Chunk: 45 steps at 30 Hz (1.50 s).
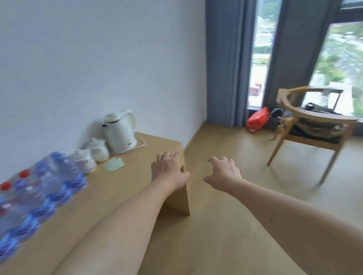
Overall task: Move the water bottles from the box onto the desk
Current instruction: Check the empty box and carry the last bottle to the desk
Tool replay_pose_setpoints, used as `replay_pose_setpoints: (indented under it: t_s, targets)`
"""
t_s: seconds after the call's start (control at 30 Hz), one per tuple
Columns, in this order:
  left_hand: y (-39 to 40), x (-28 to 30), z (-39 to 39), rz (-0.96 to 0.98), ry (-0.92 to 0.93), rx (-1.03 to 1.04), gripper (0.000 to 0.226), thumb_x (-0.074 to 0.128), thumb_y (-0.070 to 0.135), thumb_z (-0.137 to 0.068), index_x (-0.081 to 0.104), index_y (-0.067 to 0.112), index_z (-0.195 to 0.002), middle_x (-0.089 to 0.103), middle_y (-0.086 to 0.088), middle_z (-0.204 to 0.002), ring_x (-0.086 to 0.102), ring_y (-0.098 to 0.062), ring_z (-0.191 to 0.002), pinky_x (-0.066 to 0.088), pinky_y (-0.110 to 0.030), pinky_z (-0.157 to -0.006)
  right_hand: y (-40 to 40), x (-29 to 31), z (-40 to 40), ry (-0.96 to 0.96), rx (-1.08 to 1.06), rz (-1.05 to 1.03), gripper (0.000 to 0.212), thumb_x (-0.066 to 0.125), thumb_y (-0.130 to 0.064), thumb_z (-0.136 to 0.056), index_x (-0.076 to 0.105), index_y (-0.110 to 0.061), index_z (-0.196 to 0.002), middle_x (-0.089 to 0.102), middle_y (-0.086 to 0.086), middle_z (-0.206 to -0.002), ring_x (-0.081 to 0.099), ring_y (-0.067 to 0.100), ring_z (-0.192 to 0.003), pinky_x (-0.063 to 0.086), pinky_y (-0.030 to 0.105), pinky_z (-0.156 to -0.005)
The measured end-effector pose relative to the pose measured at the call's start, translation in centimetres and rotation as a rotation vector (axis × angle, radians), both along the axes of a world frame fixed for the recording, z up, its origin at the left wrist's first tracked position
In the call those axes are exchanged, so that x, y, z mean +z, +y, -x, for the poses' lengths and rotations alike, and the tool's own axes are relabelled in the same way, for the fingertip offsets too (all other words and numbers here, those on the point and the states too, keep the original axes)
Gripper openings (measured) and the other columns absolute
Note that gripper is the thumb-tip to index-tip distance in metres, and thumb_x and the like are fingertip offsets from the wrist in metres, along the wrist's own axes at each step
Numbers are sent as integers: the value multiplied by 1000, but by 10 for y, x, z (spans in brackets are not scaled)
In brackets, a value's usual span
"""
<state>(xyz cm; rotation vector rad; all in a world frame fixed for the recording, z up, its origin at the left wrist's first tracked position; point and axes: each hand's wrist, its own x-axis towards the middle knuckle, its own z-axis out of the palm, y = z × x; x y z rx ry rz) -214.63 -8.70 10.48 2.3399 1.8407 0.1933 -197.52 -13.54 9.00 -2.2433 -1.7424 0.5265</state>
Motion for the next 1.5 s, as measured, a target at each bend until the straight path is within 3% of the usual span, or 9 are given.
replay_pose_setpoints:
  t_s: [0.23,0.5,0.97,1.27,1.5]
  targets:
    - [-12,-3,-232,71,-37,-323,69,63,39,-82,44,29,-148,43,-5,-152,34,-26,-141,35,-40,-113,-48,-5,-196,30,-320,56,68,68,-42,-89,41,-28,-150,50,9,-143,41,31,-134,40,43,-105]
    - [-18,-14,-437,144,-36,-647,74,59,31,-75,46,30,-148,42,-6,-153,34,-27,-142,32,-42,-115,-93,-19,-361,76,-676,77,68,67,-47,-92,40,-29,-151,49,7,-147,40,31,-137,36,43,-110]
    - [34,0,-797,84,-80,-1111,72,66,28,-82,44,28,-150,45,-8,-151,39,-29,-140,40,-48,-112,-80,8,-644,19,-1175,46,70,68,-46,-93,39,-28,-155,48,7,-149,40,30,-138,39,44,-111]
    - [23,-29,-975,117,-51,-1283,69,67,30,-78,50,29,-144,48,-6,-148,40,-29,-136,43,-46,-107,-92,-20,-789,162,-1348,77,69,67,-44,-91,41,-28,-153,44,8,-151,37,31,-141,39,44,-113]
    - [10,-59,-1143,110,-6,-1327,63,66,31,-75,54,28,-137,52,-6,-139,43,-29,-131,43,-46,-104,-104,-50,-958,145,-1368,53,67,68,-48,-91,45,-27,-150,48,8,-148,41,31,-139,42,44,-110]
